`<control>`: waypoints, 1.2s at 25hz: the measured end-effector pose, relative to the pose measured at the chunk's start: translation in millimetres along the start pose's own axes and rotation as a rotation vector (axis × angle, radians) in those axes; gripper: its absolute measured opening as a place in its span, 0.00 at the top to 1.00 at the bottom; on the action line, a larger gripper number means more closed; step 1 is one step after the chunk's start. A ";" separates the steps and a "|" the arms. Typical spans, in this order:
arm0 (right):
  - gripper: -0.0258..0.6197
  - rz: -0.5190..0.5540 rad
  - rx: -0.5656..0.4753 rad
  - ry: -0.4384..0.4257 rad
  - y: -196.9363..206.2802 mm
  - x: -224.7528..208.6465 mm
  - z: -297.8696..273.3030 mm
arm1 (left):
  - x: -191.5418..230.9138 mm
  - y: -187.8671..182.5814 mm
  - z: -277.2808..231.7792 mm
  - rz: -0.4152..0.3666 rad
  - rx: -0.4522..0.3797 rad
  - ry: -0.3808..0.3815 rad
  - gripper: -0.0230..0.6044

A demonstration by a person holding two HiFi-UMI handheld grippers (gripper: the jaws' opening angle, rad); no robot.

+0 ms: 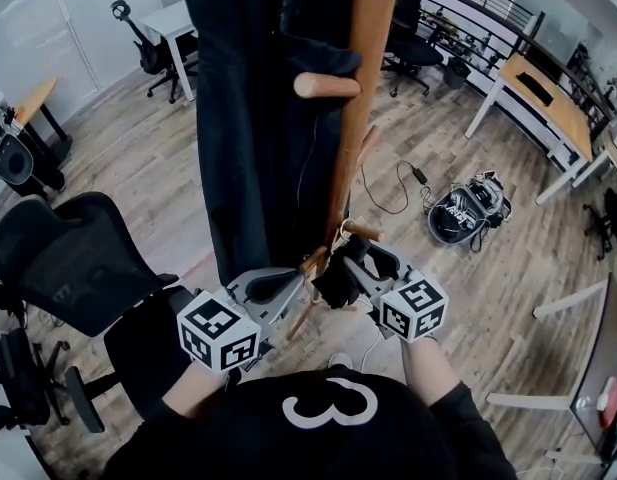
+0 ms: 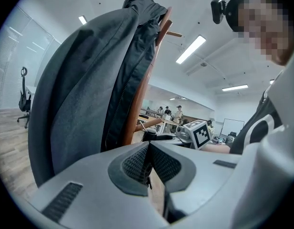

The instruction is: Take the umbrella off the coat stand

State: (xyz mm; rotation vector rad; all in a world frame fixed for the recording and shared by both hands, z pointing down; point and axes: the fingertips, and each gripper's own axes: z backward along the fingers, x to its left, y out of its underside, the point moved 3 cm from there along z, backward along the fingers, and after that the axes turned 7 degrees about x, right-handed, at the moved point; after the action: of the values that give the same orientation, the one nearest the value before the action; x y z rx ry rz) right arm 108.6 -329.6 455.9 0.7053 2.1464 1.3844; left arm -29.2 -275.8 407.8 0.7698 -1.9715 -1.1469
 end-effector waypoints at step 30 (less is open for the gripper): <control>0.66 -0.031 -0.054 0.109 -4.2 -5.1 54.3 | -27.7 -1.5 -2.2 -0.038 -0.016 0.072 0.94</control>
State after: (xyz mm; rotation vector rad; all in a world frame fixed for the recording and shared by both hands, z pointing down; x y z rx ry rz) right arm 146.7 -298.0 432.7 0.5854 2.1842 1.4898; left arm -11.6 -255.9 399.3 0.8321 -1.8936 -1.1406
